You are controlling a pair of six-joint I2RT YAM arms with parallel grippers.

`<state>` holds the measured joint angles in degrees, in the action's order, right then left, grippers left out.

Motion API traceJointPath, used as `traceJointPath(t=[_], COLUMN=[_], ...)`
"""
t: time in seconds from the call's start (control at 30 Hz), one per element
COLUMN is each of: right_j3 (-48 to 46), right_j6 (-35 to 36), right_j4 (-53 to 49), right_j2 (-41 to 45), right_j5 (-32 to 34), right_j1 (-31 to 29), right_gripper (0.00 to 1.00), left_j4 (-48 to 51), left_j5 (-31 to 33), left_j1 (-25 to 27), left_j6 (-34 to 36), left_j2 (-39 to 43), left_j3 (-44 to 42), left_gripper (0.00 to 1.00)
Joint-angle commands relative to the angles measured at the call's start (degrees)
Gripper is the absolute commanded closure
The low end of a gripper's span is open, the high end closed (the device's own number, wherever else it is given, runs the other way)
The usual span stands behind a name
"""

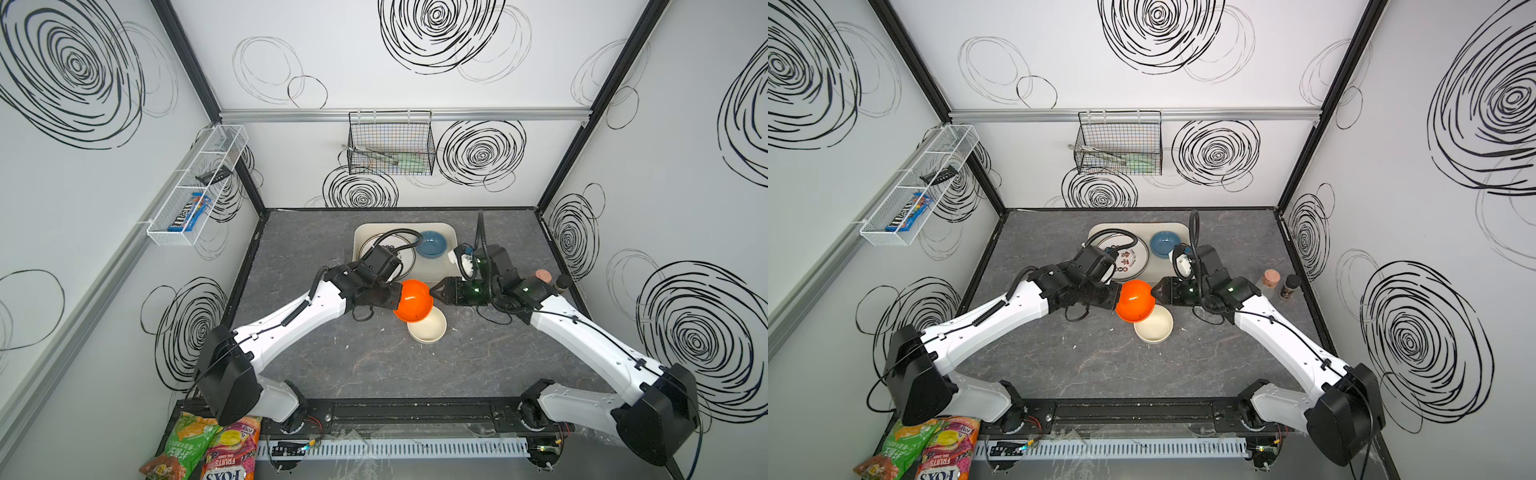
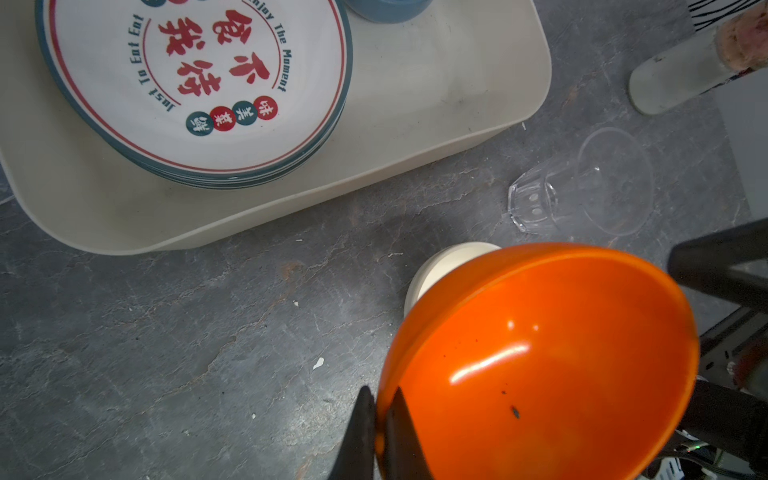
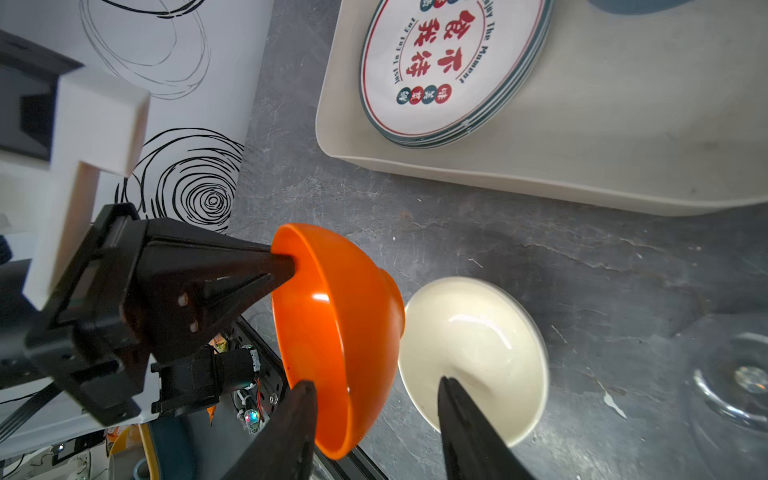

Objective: Place the mixed dishes into the plastic bin
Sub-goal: 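Grip the orange bowl rim with the right gripper while the left holds it, then carry the orange bowl into the bin with the right gripper while the left withdraws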

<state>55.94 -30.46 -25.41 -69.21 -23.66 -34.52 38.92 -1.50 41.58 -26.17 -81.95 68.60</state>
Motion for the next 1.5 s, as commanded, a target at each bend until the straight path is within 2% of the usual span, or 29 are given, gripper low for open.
traceJointPath(t=[0.0, 0.17, 0.33, 0.93, 0.97, 1.47], right_j3=[2.62, 4.43, 5.89, 8.86, 9.07, 13.20], right_j6=[-0.66, -0.50, -0.06, 2.72, 2.93, 6.35], right_j4=[1.78, 2.06, 2.36, 1.08, 0.83, -2.88], right_j2=[-2.26, -5.35, -7.72, -12.27, -12.35, -14.48], right_j5=[2.08, 3.31, 3.95, 8.53, 9.00, 15.69], right_j1=[-1.40, -2.80, -3.79, -5.51, -5.62, -5.73], right_gripper=[0.49, 0.51, 0.58, 0.91, 0.92, 1.00], left_j4=[-0.95, -0.87, -0.94, -1.73, -1.83, -2.97], left_j5=[-1.08, -1.60, -2.30, -5.42, -5.61, -6.49], left_j1=[-1.10, -2.06, -2.73, -5.02, -5.09, -8.58], left_j6=[-0.08, -0.19, -0.19, -0.79, -0.89, -3.08], left_j2=[2.61, 3.76, 4.08, 4.58, 4.65, 8.59], left_j3=[-0.72, -1.45, -1.72, -2.06, -2.06, -3.64], left_gripper=[1.00, 1.00, 1.00, 0.98, 0.93, 0.70])
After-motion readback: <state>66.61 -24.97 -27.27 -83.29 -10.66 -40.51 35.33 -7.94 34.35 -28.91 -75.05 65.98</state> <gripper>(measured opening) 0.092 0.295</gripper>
